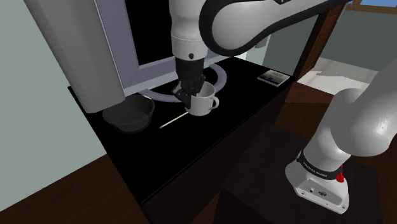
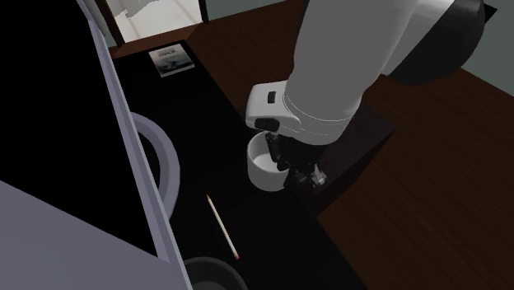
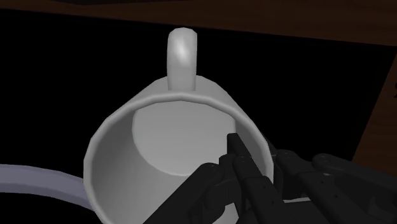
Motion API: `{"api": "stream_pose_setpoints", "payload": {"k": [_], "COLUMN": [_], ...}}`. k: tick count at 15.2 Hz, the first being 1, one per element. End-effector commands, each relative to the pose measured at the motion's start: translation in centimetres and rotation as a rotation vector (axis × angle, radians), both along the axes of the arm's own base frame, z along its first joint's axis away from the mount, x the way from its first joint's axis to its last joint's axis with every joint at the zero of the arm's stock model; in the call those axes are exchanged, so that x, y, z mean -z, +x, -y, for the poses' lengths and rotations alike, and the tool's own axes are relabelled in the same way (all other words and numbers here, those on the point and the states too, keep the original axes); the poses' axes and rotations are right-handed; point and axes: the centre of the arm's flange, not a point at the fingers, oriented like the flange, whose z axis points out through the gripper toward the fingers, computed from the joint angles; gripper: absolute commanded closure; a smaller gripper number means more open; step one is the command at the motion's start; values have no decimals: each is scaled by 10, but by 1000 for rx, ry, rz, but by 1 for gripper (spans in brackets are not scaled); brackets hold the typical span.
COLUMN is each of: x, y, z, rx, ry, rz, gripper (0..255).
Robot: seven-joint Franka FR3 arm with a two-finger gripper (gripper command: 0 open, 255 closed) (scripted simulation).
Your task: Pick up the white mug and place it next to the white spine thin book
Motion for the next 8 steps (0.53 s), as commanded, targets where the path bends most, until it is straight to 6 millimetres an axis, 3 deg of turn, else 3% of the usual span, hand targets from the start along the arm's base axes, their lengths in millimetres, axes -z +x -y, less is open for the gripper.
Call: {"api": "stream_pose_setpoints", "payload": {"k": [1,8], "x": [-2,-2], "y": [2,11], "z": [21,113], "rx": [0,0], "ry": [0,0], "rz": [0,0], "gripper": [255,255]}}
